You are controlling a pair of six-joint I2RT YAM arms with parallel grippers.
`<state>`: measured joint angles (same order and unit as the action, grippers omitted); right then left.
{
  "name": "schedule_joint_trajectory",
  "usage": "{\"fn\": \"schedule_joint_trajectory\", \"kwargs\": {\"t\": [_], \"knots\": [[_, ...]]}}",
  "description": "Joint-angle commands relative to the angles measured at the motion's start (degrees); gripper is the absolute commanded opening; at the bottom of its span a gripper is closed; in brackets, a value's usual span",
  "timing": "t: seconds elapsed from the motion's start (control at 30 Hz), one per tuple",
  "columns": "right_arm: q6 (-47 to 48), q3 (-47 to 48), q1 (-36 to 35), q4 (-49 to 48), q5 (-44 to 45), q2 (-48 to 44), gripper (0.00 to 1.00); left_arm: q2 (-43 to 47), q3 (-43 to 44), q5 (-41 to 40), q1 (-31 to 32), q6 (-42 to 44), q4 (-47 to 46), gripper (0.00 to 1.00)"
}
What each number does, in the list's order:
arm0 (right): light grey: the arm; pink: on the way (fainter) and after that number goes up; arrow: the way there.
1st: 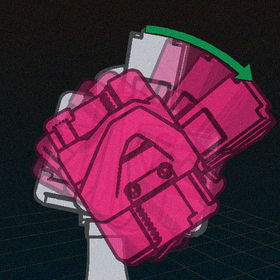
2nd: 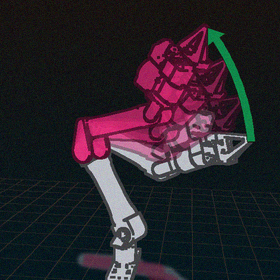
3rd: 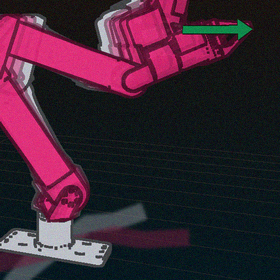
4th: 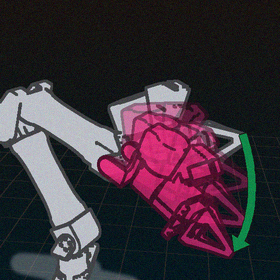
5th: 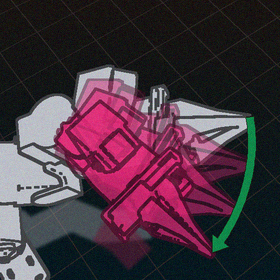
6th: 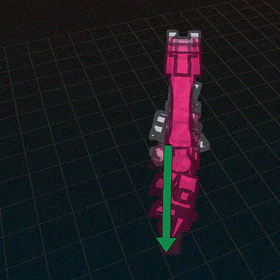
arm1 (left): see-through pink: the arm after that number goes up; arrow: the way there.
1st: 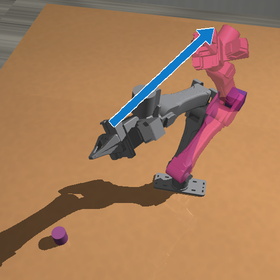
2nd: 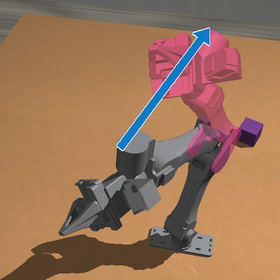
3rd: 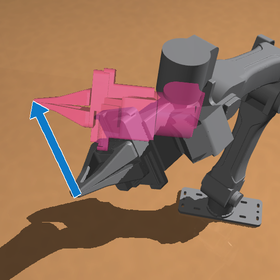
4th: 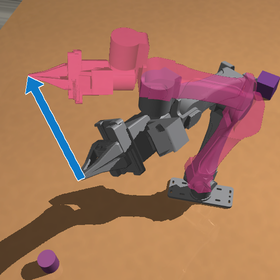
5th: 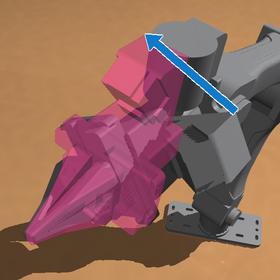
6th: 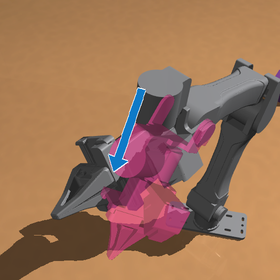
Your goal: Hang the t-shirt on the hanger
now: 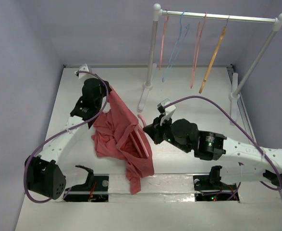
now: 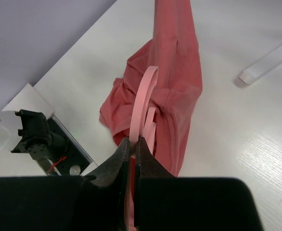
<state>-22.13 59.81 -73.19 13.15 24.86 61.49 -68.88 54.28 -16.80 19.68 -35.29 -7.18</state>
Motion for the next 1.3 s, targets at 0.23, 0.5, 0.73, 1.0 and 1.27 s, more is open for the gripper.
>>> {"fn": "schedule_joint_trajectory", "kwargs": {"t": [0.23, 0.5, 0.73, 1.0, 1.27], "knots": [[-2.48, -0.31, -0.81, 4.25, -3.33, -4.36, 0.00, -3.27, 19.80, -4.92, -6.75, 10.50, 7.88, 0.00], [1.47, 16.07, -2.40, 12.23, -3.51, -4.72, 0.00, -5.21, 28.76, -3.77, -11.33, 13.49, 13.07, 0.00], [6.48, 38.09, -2.93, 19.20, -3.68, 1.34, 0.00, -6.79, 39.05, -0.35, -13.09, 13.84, 19.13, 0.00], [4.90, 33.52, -2.93, 22.09, -0.96, 2.93, 0.00, -5.22, 34.69, 5.27, -13.09, 12.79, 21.60, 0.64], [7.89, 52.41, -0.47, 35.19, 0.98, 14.60, 0.00, 13.66, 15.00, 14.87, -4.24, 5.06, 15.28, 0.56]]}}
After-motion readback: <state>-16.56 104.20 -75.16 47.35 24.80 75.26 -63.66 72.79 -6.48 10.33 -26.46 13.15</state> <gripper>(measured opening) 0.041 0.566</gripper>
